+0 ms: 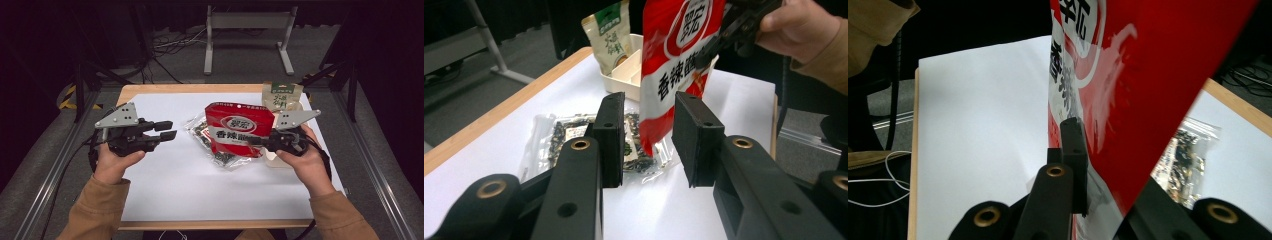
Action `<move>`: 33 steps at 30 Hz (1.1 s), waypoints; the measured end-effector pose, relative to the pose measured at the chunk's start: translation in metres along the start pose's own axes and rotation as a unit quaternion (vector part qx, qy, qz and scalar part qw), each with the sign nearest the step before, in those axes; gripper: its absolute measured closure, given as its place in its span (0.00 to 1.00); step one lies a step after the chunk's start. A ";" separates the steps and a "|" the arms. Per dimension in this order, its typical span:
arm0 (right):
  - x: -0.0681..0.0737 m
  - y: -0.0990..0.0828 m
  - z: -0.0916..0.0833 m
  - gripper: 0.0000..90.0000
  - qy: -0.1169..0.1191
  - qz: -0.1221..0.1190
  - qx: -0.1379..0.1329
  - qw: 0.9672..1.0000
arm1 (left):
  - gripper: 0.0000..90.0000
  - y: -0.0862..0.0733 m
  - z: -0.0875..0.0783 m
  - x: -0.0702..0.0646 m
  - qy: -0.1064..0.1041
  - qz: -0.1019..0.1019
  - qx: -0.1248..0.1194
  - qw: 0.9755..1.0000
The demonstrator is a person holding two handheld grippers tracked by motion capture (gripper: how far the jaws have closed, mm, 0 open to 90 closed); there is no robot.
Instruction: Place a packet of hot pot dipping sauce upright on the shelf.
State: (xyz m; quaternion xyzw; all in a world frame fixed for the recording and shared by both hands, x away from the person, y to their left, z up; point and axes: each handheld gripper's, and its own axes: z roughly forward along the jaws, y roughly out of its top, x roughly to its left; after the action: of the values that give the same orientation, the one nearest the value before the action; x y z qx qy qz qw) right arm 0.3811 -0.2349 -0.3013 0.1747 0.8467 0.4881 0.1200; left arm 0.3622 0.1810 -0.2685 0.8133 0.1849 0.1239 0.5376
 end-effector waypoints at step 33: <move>-0.066 0.003 -0.063 1.00 -0.082 0.024 -0.007 0.996 | 0.54 -0.055 0.001 0.040 0.076 -0.031 0.018 0.996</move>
State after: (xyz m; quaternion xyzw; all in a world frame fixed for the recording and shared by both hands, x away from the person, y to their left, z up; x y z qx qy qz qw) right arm 0.4182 -0.3106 -0.2657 0.2332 0.8263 0.4807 0.1783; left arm 0.3896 0.2171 -0.3197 0.8052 0.2524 0.1654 0.5105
